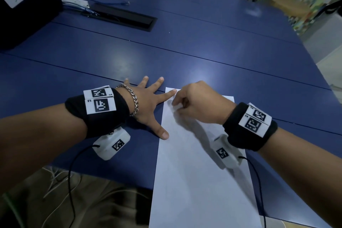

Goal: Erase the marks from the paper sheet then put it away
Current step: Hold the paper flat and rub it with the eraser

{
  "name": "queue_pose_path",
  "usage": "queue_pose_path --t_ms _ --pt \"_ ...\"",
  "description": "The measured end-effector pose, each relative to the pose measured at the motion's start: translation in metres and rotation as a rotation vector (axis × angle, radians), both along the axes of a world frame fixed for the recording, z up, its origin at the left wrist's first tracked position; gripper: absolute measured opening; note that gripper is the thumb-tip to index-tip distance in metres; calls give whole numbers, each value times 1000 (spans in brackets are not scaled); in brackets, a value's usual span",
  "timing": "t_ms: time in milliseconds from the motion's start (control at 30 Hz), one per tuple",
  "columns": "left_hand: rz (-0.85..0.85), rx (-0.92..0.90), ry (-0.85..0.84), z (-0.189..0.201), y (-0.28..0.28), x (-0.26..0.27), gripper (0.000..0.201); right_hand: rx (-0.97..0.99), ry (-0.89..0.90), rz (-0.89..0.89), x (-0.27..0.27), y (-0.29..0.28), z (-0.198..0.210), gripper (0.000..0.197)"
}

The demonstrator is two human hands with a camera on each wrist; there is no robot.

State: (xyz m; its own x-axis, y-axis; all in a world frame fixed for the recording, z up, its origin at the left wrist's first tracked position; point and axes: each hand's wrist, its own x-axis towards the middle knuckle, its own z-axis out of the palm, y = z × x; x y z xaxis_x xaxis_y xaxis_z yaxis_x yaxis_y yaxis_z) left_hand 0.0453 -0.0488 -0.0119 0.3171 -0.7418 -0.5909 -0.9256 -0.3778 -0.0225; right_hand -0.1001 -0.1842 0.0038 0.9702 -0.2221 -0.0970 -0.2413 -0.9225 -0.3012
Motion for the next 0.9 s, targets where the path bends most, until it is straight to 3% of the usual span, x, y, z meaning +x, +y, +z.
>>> queue_pose_path --t_ms 67,300,433,667,900 --pt "3 -2 -2 0 1 0 146 -22 -48 -88 2 -10 -3 26" --pt "-16 -44 11 4 0 0 141 -12 -12 -46 -12 -7 -2 20" --pt "-74 -41 34 7 3 2 121 29 -36 -103 -20 -18 -6 15" --pt "-85 28 33 1 9 1 140 69 -4 -100 -19 -15 -1 23" --pt "-90 34 12 1 7 1 142 27 -58 -131 -12 -10 -4 20"
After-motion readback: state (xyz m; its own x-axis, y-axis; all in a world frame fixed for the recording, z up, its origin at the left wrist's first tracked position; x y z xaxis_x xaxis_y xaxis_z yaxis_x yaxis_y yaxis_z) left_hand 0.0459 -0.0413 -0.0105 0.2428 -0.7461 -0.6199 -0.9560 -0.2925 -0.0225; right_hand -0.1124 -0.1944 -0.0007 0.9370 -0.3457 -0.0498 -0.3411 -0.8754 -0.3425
